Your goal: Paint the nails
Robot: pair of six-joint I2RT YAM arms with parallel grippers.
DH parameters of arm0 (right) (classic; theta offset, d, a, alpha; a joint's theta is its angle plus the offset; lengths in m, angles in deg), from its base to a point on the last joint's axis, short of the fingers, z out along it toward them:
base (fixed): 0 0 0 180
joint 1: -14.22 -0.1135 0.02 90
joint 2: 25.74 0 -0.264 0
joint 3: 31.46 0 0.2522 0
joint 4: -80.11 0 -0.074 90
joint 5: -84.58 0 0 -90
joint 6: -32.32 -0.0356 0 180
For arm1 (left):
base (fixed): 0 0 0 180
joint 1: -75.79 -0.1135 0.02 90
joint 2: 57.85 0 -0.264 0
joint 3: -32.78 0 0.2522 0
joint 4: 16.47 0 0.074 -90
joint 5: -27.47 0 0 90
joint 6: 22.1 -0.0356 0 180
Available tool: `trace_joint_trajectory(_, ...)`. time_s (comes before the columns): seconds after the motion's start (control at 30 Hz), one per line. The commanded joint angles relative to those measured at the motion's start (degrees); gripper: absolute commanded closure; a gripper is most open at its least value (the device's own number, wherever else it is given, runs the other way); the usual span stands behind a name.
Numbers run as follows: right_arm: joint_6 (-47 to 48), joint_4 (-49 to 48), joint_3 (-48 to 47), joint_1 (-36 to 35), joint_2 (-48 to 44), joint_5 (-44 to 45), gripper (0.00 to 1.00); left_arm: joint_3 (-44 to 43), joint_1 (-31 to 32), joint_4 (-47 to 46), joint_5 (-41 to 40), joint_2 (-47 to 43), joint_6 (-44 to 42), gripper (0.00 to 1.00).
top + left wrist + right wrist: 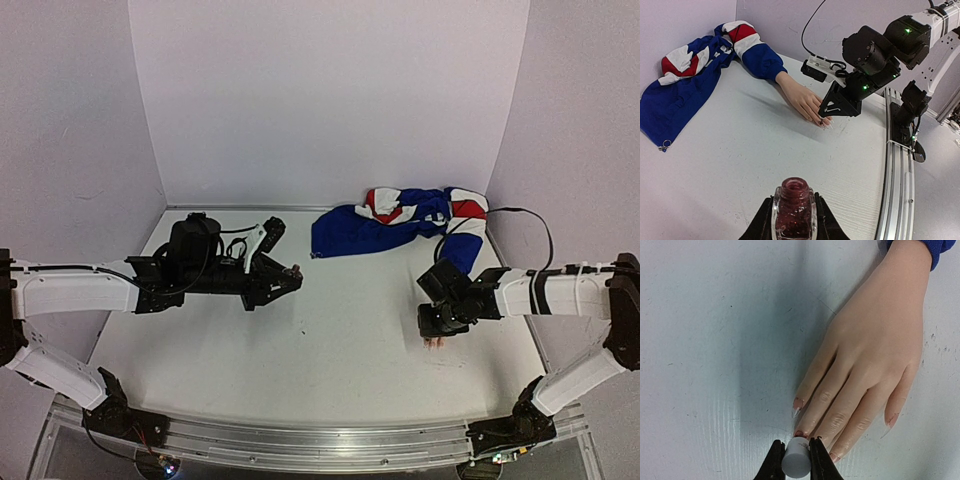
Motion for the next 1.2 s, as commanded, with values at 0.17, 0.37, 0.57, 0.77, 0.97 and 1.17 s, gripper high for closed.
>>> trace_joint_trajectory(0.17,-0.76,2.72,0.01,0.21,0.44,-0.01,1.0,-2.3,-0.2,-1.6,0.65,-2.09,0.38,1.0)
trace_joint_trajectory(0.37,-1.03,3.02,0.05,0.21,0.55,0.22,1.0,-2.41,-0.23,-1.61,0.9,-2.07,0.33,1.0)
trace_joint_trajectory(0.57,-1.06,3.1,-0.12,0.21,1.03,0.57,1.0,-2.48,-0.23,-1.6,0.98,-1.94,0.33,1.0)
trace_joint_trajectory(0.77,-1.15,3.08,-0.19,0.19,1.08,0.61,1.0,-2.65,-0.23,-1.6,1.05,-1.83,0.33,1.0)
trace_joint_trajectory(0.97,0.04,2.48,-0.08,0.2,0.76,-0.99,1.0,-2.97,-0.23,-1.62,1.29,-1.51,0.32,1.0)
trace_joint_trajectory(1.17,0.2,2.37,0.16,0.21,0.44,-1.95,1.0,-3.09,-0.23,-1.6,1.33,-1.46,0.24,1.0)
